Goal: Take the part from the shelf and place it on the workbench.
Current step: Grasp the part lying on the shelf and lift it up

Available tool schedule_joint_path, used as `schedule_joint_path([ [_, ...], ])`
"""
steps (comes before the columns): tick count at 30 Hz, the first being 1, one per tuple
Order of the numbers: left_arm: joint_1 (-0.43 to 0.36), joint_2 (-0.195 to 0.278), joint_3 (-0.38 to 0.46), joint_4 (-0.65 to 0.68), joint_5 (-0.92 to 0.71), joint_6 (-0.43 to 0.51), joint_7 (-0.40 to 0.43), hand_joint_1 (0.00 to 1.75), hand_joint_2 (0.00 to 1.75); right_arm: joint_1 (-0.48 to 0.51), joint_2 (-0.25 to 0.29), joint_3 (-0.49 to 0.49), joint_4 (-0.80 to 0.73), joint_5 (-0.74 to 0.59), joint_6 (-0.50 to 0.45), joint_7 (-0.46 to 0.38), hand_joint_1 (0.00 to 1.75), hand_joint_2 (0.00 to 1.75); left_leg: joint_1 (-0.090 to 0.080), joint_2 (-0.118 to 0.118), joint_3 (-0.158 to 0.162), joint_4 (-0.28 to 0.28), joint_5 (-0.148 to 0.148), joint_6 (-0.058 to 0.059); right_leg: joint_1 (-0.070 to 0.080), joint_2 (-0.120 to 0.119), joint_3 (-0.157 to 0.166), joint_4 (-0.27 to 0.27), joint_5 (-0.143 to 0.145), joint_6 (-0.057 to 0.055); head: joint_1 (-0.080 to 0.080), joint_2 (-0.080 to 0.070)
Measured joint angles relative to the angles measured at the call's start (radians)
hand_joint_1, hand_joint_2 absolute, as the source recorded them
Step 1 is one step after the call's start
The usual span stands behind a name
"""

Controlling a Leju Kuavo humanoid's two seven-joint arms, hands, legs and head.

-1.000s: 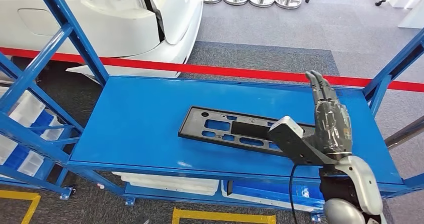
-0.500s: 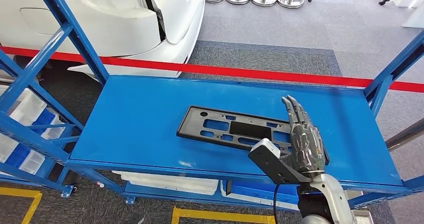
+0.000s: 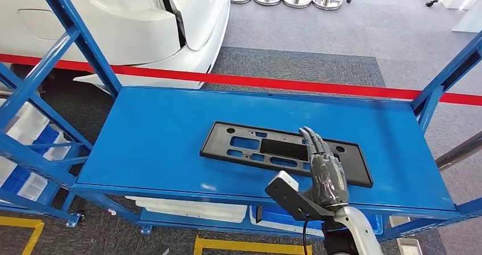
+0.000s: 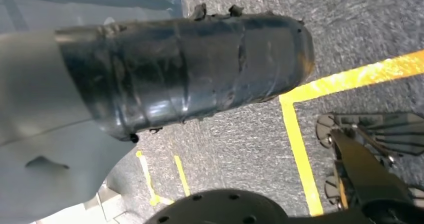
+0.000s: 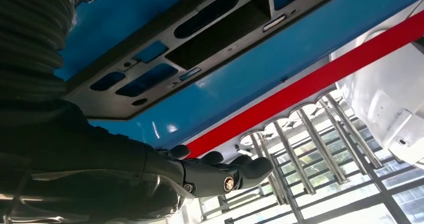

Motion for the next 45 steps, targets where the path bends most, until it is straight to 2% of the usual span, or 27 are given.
schedule_joint_path([
  [2, 0.001, 0.000, 0.000, 0.001, 0.002, 0.004, 0.000, 0.00, 0.00, 0.000, -0.005, 0.011, 0.004, 0.000, -0.003, 0.007, 0.00, 1.75, 0.004, 0.001, 0.000, -0.003, 0.004, 0.010, -0.002, -0.001, -0.016, 0.031, -0.022, 0.013, 0.002, 0.000],
  [3, 0.000, -0.002, 0.000, 0.001, 0.005, 0.006, 0.000, 0.00, 0.00, 0.001, -0.009, 0.016, 0.006, 0.000, -0.005, 0.011, 0.00, 1.75, 0.006, 0.001, 0.000, -0.005, 0.005, 0.014, -0.003, -0.002, -0.037, 0.078, -0.048, 0.019, 0.003, 0.000],
  [5, 0.001, -0.009, 0.000, 0.001, 0.010, 0.009, 0.000, 0.00, 0.00, 0.004, -0.017, 0.027, 0.010, 0.000, -0.011, 0.021, 0.00, 1.75, 0.005, 0.002, -0.002, -0.005, 0.006, 0.018, -0.006, -0.003, -0.104, 0.221, -0.113, 0.029, 0.005, 0.000],
  [6, 0.001, -0.012, 0.001, 0.001, 0.012, 0.010, 0.000, 0.00, 0.00, 0.008, -0.021, 0.032, 0.011, 0.000, -0.014, 0.025, 0.00, 1.75, 0.005, 0.002, -0.002, -0.005, 0.006, 0.018, -0.007, -0.003, -0.134, 0.281, -0.132, 0.031, 0.005, 0.000],
  [7, 0.002, -0.015, 0.001, 0.001, 0.013, 0.010, 0.000, 0.00, 0.00, 0.011, -0.025, 0.037, 0.013, 0.000, -0.015, 0.029, 0.00, 1.75, 0.005, 0.002, -0.002, -0.005, 0.005, 0.019, -0.007, -0.003, -0.149, 0.309, -0.134, 0.031, 0.005, 0.000],
  [8, 0.003, -0.017, 0.001, 0.001, 0.014, 0.010, 0.000, 0.00, 0.00, 0.014, -0.029, 0.041, 0.013, 0.000, -0.015, 0.031, 0.00, 1.75, 0.005, 0.001, -0.001, -0.005, 0.005, 0.018, -0.006, -0.003, -0.144, 0.295, -0.116, 0.028, 0.005, 0.000],
  [9, 0.003, -0.017, 0.001, 0.001, 0.015, 0.010, 0.000, 0.00, 0.00, 0.016, -0.032, 0.044, 0.014, 0.000, -0.016, 0.032, 0.00, 1.75, 0.005, 0.000, 0.000, -0.005, 0.005, 0.018, -0.006, -0.003, -0.120, 0.241, -0.083, 0.024, 0.005, 0.000],
  [11, 0.003, -0.017, 0.001, 0.001, 0.015, 0.010, 0.000, 0.00, 0.00, 0.014, -0.038, 0.050, 0.014, 0.000, -0.017, 0.032, 0.00, 1.75, 0.002, -0.001, 0.002, -0.004, 0.003, 0.015, -0.003, -0.004, -0.048, 0.089, -0.020, 0.009, 0.006, 0.000],
  [13, 0.003, -0.017, 0.001, 0.001, 0.015, 0.010, 0.000, 0.00, 0.00, 0.013, -0.040, 0.054, 0.014, 0.000, -0.017, 0.032, 0.00, 1.75, -0.001, -0.001, 0.002, -0.004, 0.002, 0.006, 0.001, -0.004, -0.008, 0.006, 0.000, -0.001, 0.005, 0.000],
  [16, 0.003, -0.017, 0.001, 0.001, 0.015, 0.010, 0.000, 0.00, 0.00, 0.015, -0.043, 0.061, 0.014, 0.000, -0.018, 0.032, 0.00, 1.75, -0.001, 0.001, 0.006, -0.007, -0.001, -0.010, 0.000, -0.004, 0.003, -0.010, 0.004, -0.014, 0.004, 0.000],
  [17, 0.003, -0.017, 0.001, 0.001, 0.015, 0.010, 0.000, 0.00, 0.00, 0.015, -0.044, 0.063, 0.014, 0.000, -0.018, 0.032, 0.00, 1.75, -0.001, 0.002, 0.001, 0.009, -0.014, -0.014, -0.002, -0.005, 0.008, -0.017, 0.008, -0.020, 0.002, 0.000],
  [19, 0.003, -0.015, 0.001, 0.001, 0.015, 0.010, 0.001, 0.00, 0.00, 0.015, -0.045, 0.065, 0.014, 0.000, -0.018, 0.032, 0.00, 1.75, 0.000, 0.003, -0.039, 0.104, -0.071, -0.020, -0.005, -0.007, 0.016, -0.028, 0.014, -0.028, 0.000, 0.000],
  [21, 0.005, -0.009, 0.001, 0.002, 0.016, 0.010, 0.002, 0.00, 0.00, 0.016, -0.046, 0.067, 0.014, 0.000, -0.018, 0.032, 0.00, 1.75, 0.000, 0.004, -0.104, 0.242, -0.131, -0.024, -0.004, -0.007, 0.015, -0.029, 0.014, -0.030, 0.000, 0.000],
  [22, 0.007, -0.006, 0.001, 0.003, 0.016, 0.009, 0.002, 0.00, 0.00, 0.017, -0.046, 0.068, 0.014, 0.000, -0.018, 0.032, 0.00, 1.75, 0.000, 0.004, -0.124, 0.281, -0.139, -0.025, -0.003, -0.006, 0.016, -0.029, 0.014, -0.031, 0.000, 0.000],
  [23, 0.008, -0.004, 0.001, 0.004, 0.016, 0.009, 0.002, 0.00, 0.00, 0.018, -0.046, 0.069, 0.015, 0.000, -0.018, 0.032, 0.00, 1.75, 0.000, 0.005, -0.125, 0.282, -0.127, -0.026, -0.003, -0.006, 0.016, -0.028, 0.013, -0.031, 0.000, 0.000],
  [24, 0.008, -0.004, 0.001, 0.005, 0.016, 0.010, 0.002, 0.00, 0.00, 0.018, -0.047, 0.070, 0.015, 0.001, -0.018, 0.032, 0.00, 1.75, 0.000, 0.005, -0.108, 0.245, -0.099, -0.025, -0.003, -0.004, 0.017, -0.027, 0.013, -0.030, 0.000, 0.000],
  [26, 0.006, -0.003, 0.001, 0.006, 0.018, 0.011, 0.003, 0.00, 0.00, 0.017, -0.047, 0.073, 0.016, 0.002, -0.017, 0.039, 0.00, 1.75, -0.001, 0.006, -0.039, 0.102, -0.030, -0.021, -0.001, -0.002, 0.017, -0.021, 0.008, -0.024, -0.001, 0.000],
  [28, 0.003, -0.003, 0.001, 0.006, 0.022, 0.015, 0.004, 0.00, 0.00, 0.018, -0.051, 0.077, 0.017, 0.006, -0.016, 0.051, 0.00, 1.75, -0.002, 0.005, 0.005, 0.008, -0.001, -0.012, 0.003, -0.001, 0.012, -0.010, 0.002, -0.014, 0.000, 0.000],
  [32, 0.004, -0.003, 0.001, 0.007, 0.033, 0.024, 0.004, 0.00, 0.00, 0.025, -0.066, 0.089, 0.014, 0.032, -0.017, 0.079, 0.00, 1.75, 0.000, 0.005, 0.009, -0.006, 0.001, 0.010, 0.002, 0.000, 0.002, 0.008, -0.013, 0.006, 0.001, 0.000],
  [34, 0.004, -0.007, 0.001, 0.007, 0.037, 0.026, 0.004, 0.00, 0.00, 0.031, -0.079, 0.093, 0.010, 0.055, -0.021, 0.090, 0.00, 1.75, 0.003, 0.006, 0.010, -0.009, 0.003, 0.019, -0.001, -0.001, -0.041, 0.100, -0.065, 0.019, 0.003, 0.000],
  [36, 0.003, -0.013, 0.001, 0.007, 0.041, 0.027, 0.005, 0.00, 0.00, 0.039, -0.090, 0.097, 0.006, 0.074, -0.024, 0.099, 0.00, 1.75, 0.003, 0.006, 0.007, -0.009, 0.004, 0.023, -0.004, -0.002, -0.111, 0.247, -0.128, 0.027, 0.004, 0.000],
  [37, 0.004, -0.016, 0.002, 0.008, 0.042, 0.027, 0.005, 0.00, 0.00, 0.044, -0.095, 0.099, 0.004, 0.080, -0.024, 0.102, 0.00, 1.75, 0.003, 0.007, 0.007, -0.009, 0.004, 0.023, -0.005, -0.003, -0.135, 0.296, -0.140, 0.028, 0.004, 0.000],
  [38, 0.005, -0.018, 0.002, 0.008, 0.042, 0.027, 0.005, 0.00, 0.00, 0.047, -0.100, 0.102, 0.003, 0.085, -0.025, 0.104, 0.00, 1.75, 0.002, 0.006, 0.007, -0.009, 0.004, 0.023, -0.005, -0.003, -0.142, 0.305, -0.132, 0.026, 0.004, 0.000],
  [39, 0.005, -0.018, 0.002, 0.008, 0.042, 0.027, 0.004, 0.00, 0.00, 0.049, -0.104, 0.104, 0.001, 0.088, -0.024, 0.105, 0.00, 1.75, 0.001, 0.006, 0.008, -0.009, 0.004, 0.023, -0.005, -0.003, -0.128, 0.270, -0.106, 0.022, 0.004, 0.000],
  [42, 0.004, -0.018, 0.002, 0.008, 0.043, 0.028, 0.003, 0.00, 0.00, 0.045, -0.108, 0.111, -0.006, 0.091, -0.018, 0.102, 0.00, 1.75, -0.002, 0.005, 0.011, -0.008, 0.002, 0.019, 0.002, -0.005, -0.025, 0.054, -0.013, -0.003, 0.004, 0.000],
  [43, 0.003, -0.018, 0.002, 0.008, 0.043, 0.029, 0.003, 0.00, 0.00, 0.043, -0.108, 0.114, -0.008, 0.091, -0.016, 0.101, 0.00, 1.75, -0.003, 0.006, 0.011, -0.008, 0.002, 0.015, 0.005, -0.006, -0.005, 0.010, -0.002, -0.008, 0.004, 0.000],
  [45, 0.003, -0.018, 0.002, 0.008, 0.043, 0.033, 0.002, 0.00, 0.00, 0.039, -0.106, 0.120, -0.009, 0.091, -0.011, 0.098, 0.00, 1.75, -0.003, 0.007, 0.010, -0.011, 0.002, 0.004, 0.009, -0.008, 0.002, -0.011, 0.000, -0.012, 0.003, 0.000],
])
